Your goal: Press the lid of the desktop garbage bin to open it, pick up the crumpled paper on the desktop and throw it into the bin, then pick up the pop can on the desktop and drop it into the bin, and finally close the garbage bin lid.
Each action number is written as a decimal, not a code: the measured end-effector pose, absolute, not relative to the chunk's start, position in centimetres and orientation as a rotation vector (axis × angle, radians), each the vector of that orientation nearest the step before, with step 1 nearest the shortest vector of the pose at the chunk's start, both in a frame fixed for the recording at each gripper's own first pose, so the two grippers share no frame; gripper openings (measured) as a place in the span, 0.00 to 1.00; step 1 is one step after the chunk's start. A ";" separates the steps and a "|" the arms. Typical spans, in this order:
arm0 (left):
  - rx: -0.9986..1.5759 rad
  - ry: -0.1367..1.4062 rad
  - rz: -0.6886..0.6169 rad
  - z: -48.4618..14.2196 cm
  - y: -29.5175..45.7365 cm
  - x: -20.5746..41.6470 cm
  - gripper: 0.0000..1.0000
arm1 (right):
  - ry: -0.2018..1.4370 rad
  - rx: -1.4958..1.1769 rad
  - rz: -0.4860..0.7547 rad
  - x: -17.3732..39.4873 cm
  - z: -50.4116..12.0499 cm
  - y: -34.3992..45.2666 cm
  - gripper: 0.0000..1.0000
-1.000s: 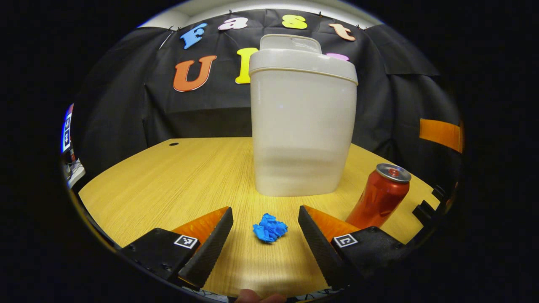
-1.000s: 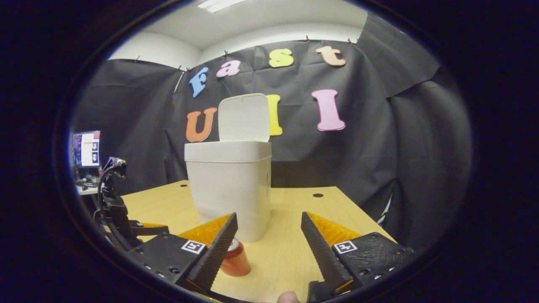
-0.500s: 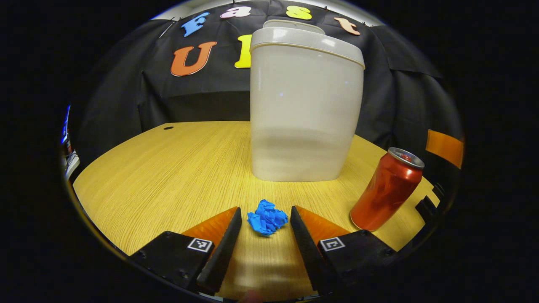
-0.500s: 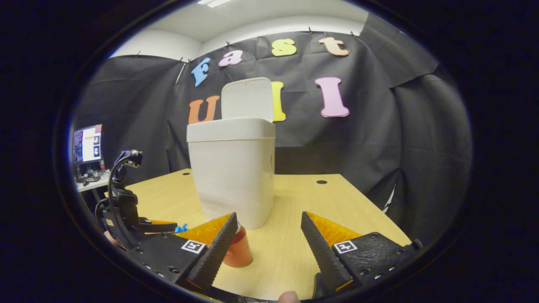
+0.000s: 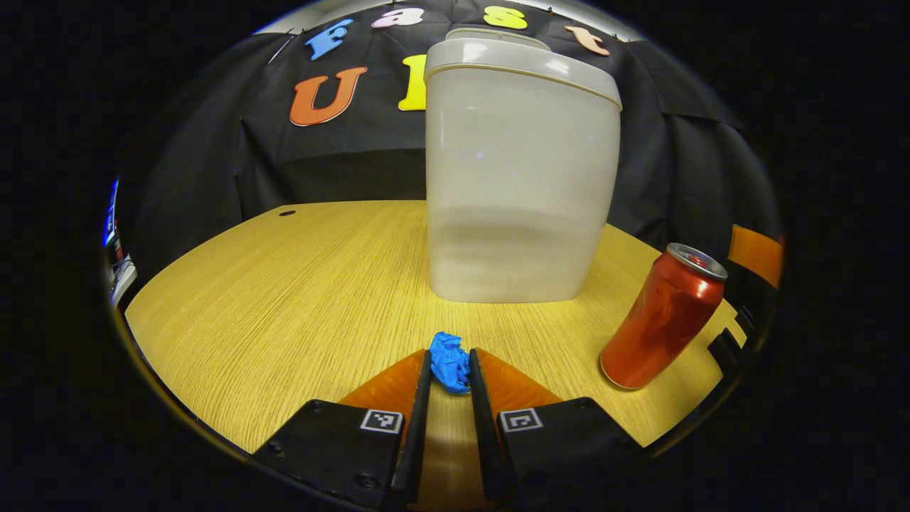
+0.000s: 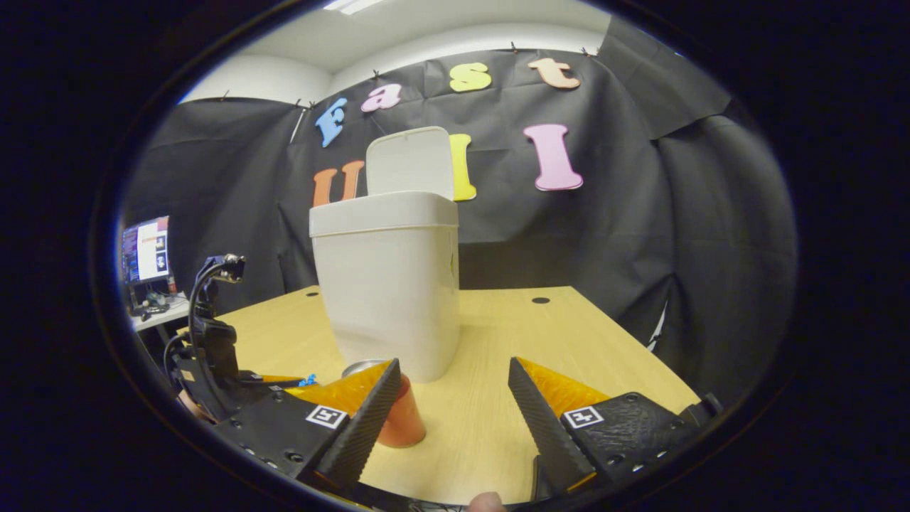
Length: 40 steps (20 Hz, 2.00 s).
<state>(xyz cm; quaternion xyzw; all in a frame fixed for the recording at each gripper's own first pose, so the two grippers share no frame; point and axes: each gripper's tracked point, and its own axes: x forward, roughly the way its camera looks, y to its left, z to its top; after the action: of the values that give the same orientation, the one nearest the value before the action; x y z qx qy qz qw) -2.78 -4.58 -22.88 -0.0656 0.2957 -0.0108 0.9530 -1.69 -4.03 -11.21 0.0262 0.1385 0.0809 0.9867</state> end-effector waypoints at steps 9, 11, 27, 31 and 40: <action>-0.135 0.506 0.002 -19.6 -3.5 -1.9 0.33 | 0.247 0.038 0.202 -2.9 -10.2 -0.6 0.94; -0.142 0.457 0.004 -17.7 -3.3 -1.2 0.33 | 0.246 0.028 0.211 -3.1 -10.4 0.4 0.94; -0.069 0.192 -0.004 -6.9 -1.5 -0.6 0.33 | 0.358 -0.031 0.189 -3.3 -17.1 3.4 0.95; -0.080 0.186 0.022 -6.4 -0.3 -0.6 0.33 | 0.402 -0.040 0.165 -2.8 -19.0 3.1 0.95; -0.084 0.195 0.022 -6.8 -0.1 -0.6 0.33 | 0.521 -0.013 0.134 -2.0 -22.2 2.9 0.95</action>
<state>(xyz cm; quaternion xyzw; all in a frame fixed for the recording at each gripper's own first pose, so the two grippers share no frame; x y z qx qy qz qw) -0.56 -0.12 -6.81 -0.0420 0.0975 0.0111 0.9943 -2.02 2.91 -22.19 -0.0064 0.2573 0.0663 0.9640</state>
